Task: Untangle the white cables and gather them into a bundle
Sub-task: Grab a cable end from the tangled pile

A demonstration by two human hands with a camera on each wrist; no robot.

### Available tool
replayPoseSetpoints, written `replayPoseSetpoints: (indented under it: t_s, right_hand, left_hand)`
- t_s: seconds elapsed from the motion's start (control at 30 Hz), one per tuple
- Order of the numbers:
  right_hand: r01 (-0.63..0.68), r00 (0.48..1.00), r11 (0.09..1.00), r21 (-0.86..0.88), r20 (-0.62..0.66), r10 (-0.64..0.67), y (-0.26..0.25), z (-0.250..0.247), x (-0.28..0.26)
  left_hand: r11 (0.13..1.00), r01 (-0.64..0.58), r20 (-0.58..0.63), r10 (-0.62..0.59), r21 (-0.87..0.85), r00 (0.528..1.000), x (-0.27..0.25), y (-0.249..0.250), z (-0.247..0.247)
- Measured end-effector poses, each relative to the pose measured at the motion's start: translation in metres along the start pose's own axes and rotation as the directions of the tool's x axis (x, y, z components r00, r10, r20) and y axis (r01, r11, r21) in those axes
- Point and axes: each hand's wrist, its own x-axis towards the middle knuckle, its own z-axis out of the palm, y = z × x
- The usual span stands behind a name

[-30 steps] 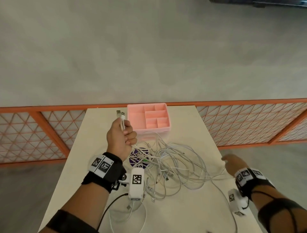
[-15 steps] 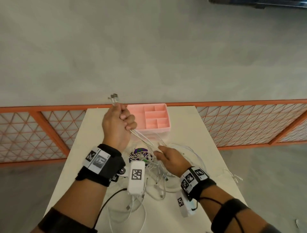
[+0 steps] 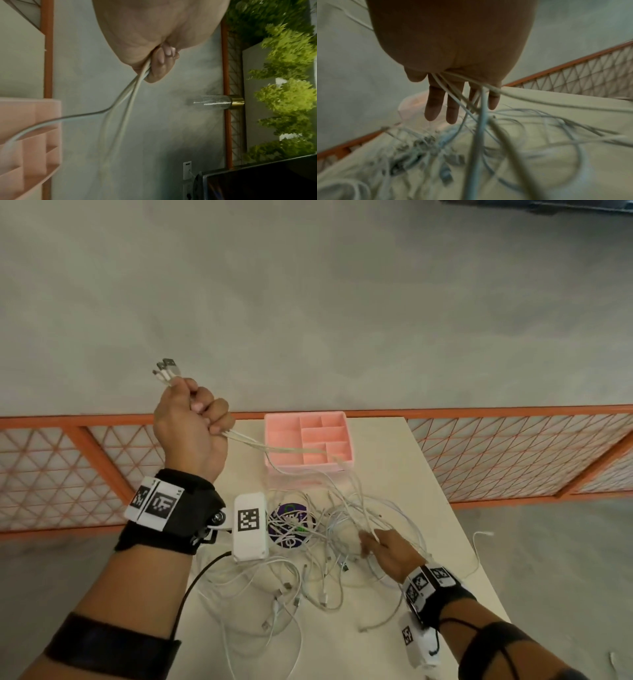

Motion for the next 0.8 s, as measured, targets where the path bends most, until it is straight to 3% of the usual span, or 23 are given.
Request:
replayPoseSetpoints:
  t_s: [0.17, 0.27, 0.43, 0.6, 0.7, 0.73, 0.8]
  right_hand:
    - [0.164, 0.97, 0.96, 0.228, -0.216, -0.115, -0.079, -0.041, 0.002]
    - [0.246, 0.951, 0.805, 0.54, -0.294, -0.094, -0.117, -0.065, 0.002]
    - [0.212, 0.977, 0.486, 0.848, -0.187, -0.099, -0.153, -0.078, 0.007]
    - [0.029, 0.999, 0.292, 0.956, -0.017, -0.045, -0.167, -0.065, 0.008]
    - [0.009, 1.0, 0.18, 0.984, -0.008, -0.01, -0.166, -0.057, 0.008]
    - [0.018, 1.0, 0.157, 0.987, -0.019, 0.007, -0.166, -0.056, 0.007]
    - [0.07, 0.994, 0.263, 0.962, -0.09, 0.064, -0.162, -0.054, 0.007]
  left_hand:
    - [0.982, 0.091, 0.012, -0.094, 0.164, 0.995, -0.018, -0.037, -0.007]
    - [0.952, 0.121, 0.029, -0.134, 0.281, 0.991, -0.035, -0.064, -0.013]
    - [0.887, 0.14, 0.085, -0.196, 0.44, 0.977, -0.057, -0.1, -0.021]
    - [0.76, 0.155, 0.171, -0.332, 0.631, 0.928, -0.072, -0.121, -0.023]
    - [0.726, 0.206, 0.182, -0.417, 0.656, 0.89, -0.075, -0.125, -0.026]
    - [0.719, 0.232, 0.17, -0.44, 0.655, 0.882, -0.076, -0.126, -0.027]
    - [0.697, 0.256, 0.158, -0.47, 0.669, 0.868, -0.077, -0.127, -0.028]
